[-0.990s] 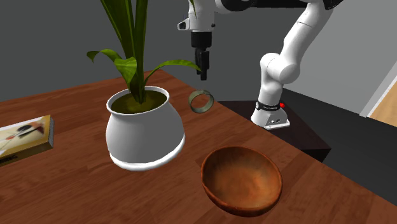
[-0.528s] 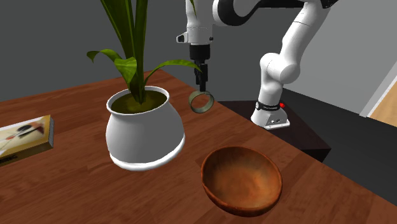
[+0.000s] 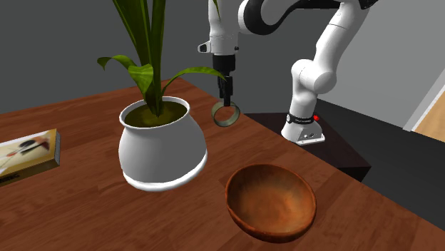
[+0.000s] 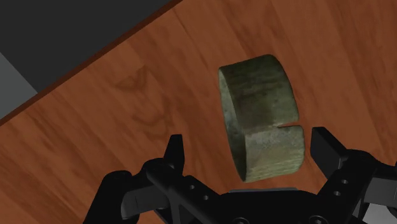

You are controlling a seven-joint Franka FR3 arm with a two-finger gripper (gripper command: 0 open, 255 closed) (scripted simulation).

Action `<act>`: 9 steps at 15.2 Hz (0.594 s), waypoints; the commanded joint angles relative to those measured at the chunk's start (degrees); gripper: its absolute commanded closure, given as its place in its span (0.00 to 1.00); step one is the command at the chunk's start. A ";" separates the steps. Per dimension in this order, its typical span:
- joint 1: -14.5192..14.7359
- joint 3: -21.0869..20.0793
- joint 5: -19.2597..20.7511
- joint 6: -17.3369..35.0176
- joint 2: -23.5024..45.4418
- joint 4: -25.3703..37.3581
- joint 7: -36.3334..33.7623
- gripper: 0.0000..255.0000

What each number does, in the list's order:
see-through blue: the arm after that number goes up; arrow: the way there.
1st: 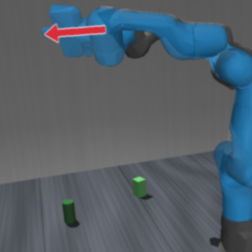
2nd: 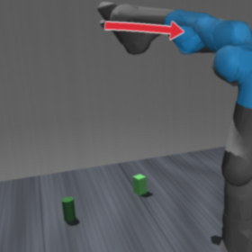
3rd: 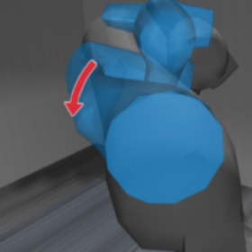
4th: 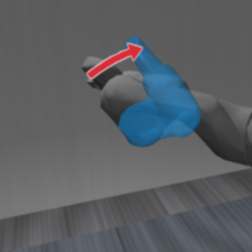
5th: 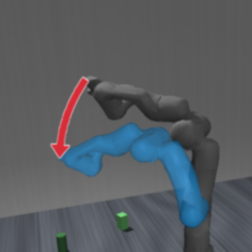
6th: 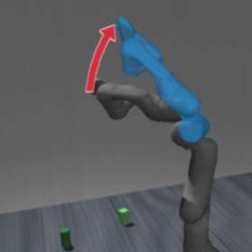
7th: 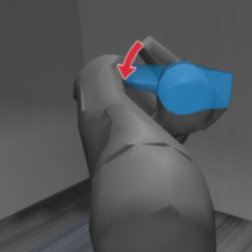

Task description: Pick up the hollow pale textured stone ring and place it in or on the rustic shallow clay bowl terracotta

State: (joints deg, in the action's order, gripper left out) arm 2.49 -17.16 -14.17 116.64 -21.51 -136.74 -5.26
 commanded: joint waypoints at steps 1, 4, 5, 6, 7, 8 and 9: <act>0.00 0.00 0.00 0.00 0.00 0.00 0.00 0.00; 0.00 0.00 0.00 0.00 0.00 0.00 0.00 1.00; 0.00 0.00 0.00 -0.01 0.00 0.00 0.00 1.00; 0.00 0.00 0.00 0.00 0.00 0.01 0.00 1.00; 0.00 0.00 0.00 0.00 -0.01 -0.01 0.00 1.00; 0.00 0.00 0.00 0.00 0.00 0.00 0.00 1.00; 0.00 0.00 0.00 0.00 0.00 0.00 0.00 1.00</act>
State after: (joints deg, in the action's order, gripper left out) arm 2.47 -17.15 -14.16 116.65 -21.52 -136.73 -5.26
